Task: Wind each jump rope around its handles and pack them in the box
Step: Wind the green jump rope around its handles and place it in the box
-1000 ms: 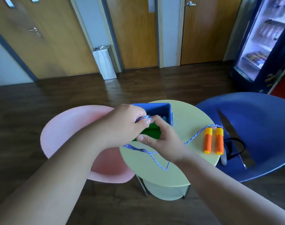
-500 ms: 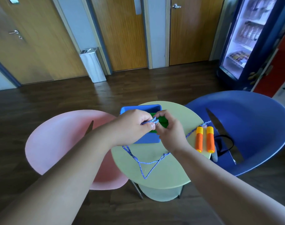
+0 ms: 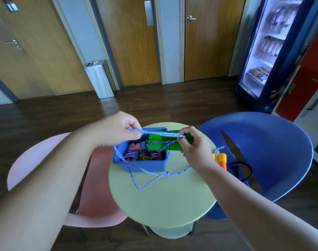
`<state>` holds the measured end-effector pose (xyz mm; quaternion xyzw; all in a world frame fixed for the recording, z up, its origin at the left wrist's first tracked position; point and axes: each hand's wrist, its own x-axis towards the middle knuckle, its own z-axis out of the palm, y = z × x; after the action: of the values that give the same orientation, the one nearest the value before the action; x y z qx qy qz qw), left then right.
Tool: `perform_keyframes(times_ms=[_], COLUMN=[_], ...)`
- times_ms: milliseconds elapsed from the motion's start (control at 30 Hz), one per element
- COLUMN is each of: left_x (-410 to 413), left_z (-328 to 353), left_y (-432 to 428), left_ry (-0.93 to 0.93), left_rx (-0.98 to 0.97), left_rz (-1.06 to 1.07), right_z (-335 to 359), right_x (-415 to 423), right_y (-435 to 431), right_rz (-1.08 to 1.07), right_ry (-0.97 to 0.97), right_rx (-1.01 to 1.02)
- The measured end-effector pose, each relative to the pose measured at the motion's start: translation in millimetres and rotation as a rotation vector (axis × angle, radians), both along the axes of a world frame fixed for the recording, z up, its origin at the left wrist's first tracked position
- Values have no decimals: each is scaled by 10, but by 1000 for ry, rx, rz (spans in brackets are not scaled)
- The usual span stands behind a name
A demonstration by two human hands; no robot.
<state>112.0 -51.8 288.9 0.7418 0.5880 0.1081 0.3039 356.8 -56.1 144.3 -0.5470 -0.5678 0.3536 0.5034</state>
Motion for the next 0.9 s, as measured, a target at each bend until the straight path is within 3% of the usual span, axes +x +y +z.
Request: perform_keyframes(times_ms=[233, 533, 700, 900], left_x=[-404, -1234, -1855, -2157], left_z=[238, 986, 1209, 969], left_y=[599, 1241, 1433, 1751], left_ry=[-50, 16, -19, -192], left_rx=[201, 515, 554, 494], left_rz=[22, 4, 13, -29], right_z=[102, 600, 801, 703], right_x=[-134, -1277, -1876, -2154], right_y=[409, 1139, 1397, 1271], right_rz=[104, 166, 217, 228], right_ry=[-12, 62, 133, 226], right_rx=[28, 59, 61, 75])
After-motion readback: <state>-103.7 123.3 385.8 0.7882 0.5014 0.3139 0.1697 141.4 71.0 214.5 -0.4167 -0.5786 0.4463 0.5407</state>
